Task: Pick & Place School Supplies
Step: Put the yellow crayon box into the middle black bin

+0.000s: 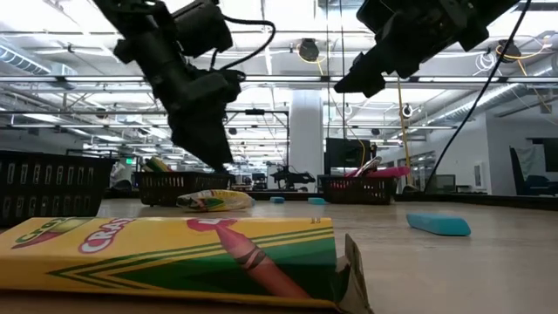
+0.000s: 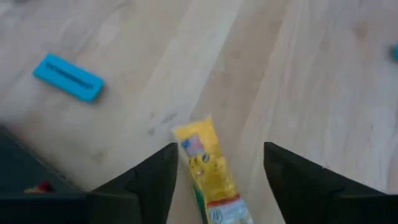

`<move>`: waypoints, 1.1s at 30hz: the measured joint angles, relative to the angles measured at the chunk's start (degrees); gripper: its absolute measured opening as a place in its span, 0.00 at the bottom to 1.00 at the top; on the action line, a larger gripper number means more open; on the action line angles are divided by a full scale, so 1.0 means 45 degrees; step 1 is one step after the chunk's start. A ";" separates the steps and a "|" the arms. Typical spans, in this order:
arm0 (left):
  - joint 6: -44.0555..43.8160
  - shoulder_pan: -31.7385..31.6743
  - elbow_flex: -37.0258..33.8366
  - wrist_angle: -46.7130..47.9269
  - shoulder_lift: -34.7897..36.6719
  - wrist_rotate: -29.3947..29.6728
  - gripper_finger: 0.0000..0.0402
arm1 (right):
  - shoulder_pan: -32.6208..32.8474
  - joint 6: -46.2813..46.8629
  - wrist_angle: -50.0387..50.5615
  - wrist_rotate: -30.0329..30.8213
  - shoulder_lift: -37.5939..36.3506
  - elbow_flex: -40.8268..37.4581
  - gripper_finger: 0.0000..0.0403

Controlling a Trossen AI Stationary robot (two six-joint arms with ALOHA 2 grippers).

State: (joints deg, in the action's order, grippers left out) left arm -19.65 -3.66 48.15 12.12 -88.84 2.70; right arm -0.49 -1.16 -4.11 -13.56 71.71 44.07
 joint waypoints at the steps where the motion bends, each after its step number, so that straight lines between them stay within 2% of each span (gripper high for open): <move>1: -0.0101 0.0000 0.0206 0.0331 -0.0137 -0.0010 0.63 | 0.0047 -0.0030 0.0032 0.0000 -0.0002 0.0003 0.57; 6: -0.0820 0.0112 0.0688 0.0595 -0.0762 -0.0027 0.68 | 0.0224 -0.0524 0.0562 -0.0005 -0.0041 0.0000 0.59; 15: -0.1664 -0.0049 0.0818 0.0939 -0.2022 -0.0142 0.68 | 0.0219 -0.0798 0.0946 -0.0006 -0.0037 0.0000 0.54; 23: -0.1728 0.0018 0.0931 0.0875 -0.2267 -0.0238 0.68 | 0.0219 -0.0872 0.0973 0.0000 -0.0041 0.0000 0.54; 28: -0.1756 0.0124 0.0931 0.0870 -0.2267 -0.0248 0.55 | 0.0219 -0.0891 0.0971 0.0005 -0.0041 0.0000 0.53; 33: -0.1708 0.0296 0.0927 0.0681 -0.2267 -0.0243 0.33 | 0.0219 -0.0891 0.0975 0.0024 -0.0041 0.0000 0.53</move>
State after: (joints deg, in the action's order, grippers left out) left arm -27.33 -2.33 52.32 15.18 -99.04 1.61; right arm 0.49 -5.17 0.27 -13.45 71.53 44.07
